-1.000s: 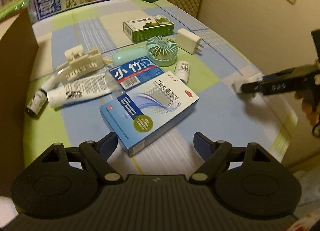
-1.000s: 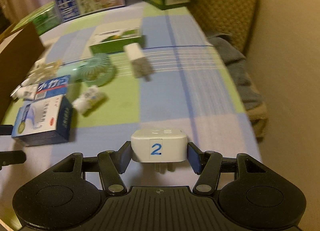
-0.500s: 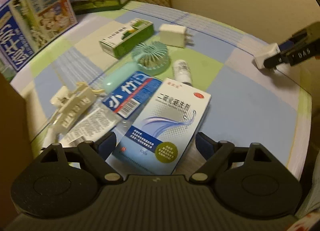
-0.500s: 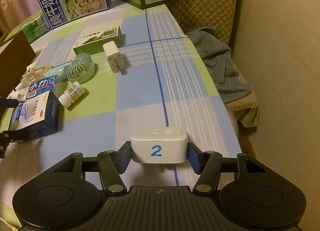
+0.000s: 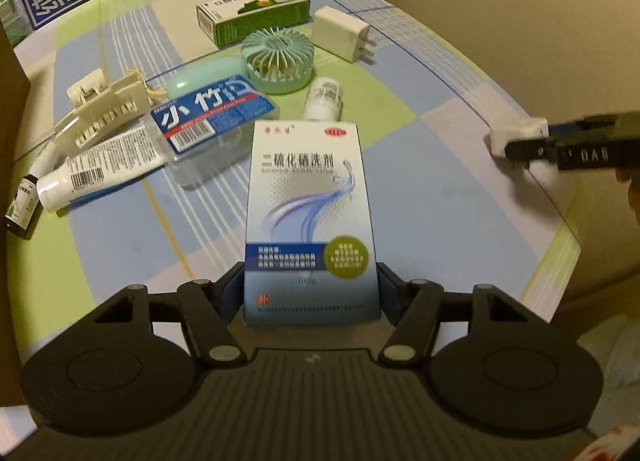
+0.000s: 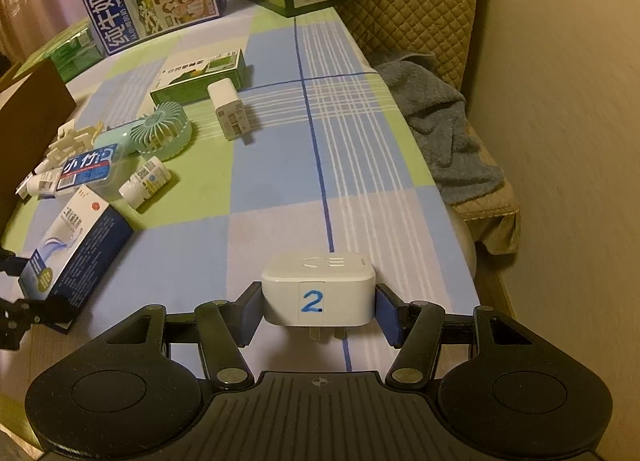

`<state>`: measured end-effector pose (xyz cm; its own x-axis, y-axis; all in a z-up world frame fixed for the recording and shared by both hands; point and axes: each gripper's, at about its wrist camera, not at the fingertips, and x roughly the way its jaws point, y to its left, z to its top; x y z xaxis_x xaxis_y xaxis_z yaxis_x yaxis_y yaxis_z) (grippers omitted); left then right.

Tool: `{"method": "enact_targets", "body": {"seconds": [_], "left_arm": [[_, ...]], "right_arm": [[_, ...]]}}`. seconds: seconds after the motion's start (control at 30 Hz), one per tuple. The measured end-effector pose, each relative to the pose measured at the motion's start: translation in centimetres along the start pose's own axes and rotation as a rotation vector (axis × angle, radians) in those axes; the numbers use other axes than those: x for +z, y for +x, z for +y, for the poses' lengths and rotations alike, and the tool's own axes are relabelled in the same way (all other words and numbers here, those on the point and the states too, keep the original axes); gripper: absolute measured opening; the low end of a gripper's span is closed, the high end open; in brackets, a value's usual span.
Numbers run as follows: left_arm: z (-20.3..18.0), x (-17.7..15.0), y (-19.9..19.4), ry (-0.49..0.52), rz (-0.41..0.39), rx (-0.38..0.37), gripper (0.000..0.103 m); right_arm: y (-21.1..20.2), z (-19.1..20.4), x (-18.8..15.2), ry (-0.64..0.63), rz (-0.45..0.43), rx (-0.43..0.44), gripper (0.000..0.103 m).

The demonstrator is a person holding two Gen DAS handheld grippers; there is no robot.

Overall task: Organize rigid objects
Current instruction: 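Grasp the blue-white medicine box with the left tool while the right tool lifts the plug, then carry the medicine box and the plug over the brown box with both tools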

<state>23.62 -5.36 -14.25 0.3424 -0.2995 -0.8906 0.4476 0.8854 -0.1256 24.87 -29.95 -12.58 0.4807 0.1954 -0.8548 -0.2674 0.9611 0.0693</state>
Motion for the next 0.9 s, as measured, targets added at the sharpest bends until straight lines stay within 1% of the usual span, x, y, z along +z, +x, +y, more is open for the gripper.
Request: {"method": "enact_targets", "body": {"seconds": [0.03, 0.1, 0.17, 0.27, 0.37, 0.43, 0.53, 0.63, 0.9], "left_arm": [[-0.1, 0.4, -0.1, -0.01, -0.003, 0.004, 0.062], [-0.1, 1.2, -0.1, -0.035, -0.004, 0.01, 0.066], [-0.2, 1.9, 0.2, -0.056, 0.011, 0.019, 0.067], [-0.9, 2.7, 1.1, -0.056, 0.031, 0.057, 0.067], [-1.5, 3.2, 1.8, -0.059, 0.041, 0.1, 0.066], [-1.9, 3.3, 2.1, -0.06, 0.046, 0.131, 0.061], [-2.3, 3.3, 2.3, -0.073, 0.035, 0.151, 0.062], [-2.7, 3.1, 2.2, -0.106, 0.016, 0.157, 0.061], [-4.1, 1.6, 0.3, -0.192, -0.044, 0.183, 0.061]], "right_arm": [[0.0, 0.0, 0.0, -0.003, 0.0, 0.002, 0.056], [0.0, -0.1, 0.0, -0.009, 0.0, 0.007, 0.056], [0.0, 0.0, -0.1, -0.018, -0.001, 0.011, 0.056], [0.1, 0.0, -0.1, -0.033, 0.0, 0.018, 0.056], [0.1, -0.1, 0.0, -0.043, 0.002, 0.028, 0.056], [0.1, -0.1, 0.0, -0.056, 0.004, 0.035, 0.056], [0.1, -0.2, 0.0, -0.078, 0.007, 0.05, 0.056], [0.0, -0.4, 0.0, -0.101, 0.01, 0.071, 0.056], [-0.3, -0.5, 0.5, -0.189, 0.001, 0.142, 0.055]]}}
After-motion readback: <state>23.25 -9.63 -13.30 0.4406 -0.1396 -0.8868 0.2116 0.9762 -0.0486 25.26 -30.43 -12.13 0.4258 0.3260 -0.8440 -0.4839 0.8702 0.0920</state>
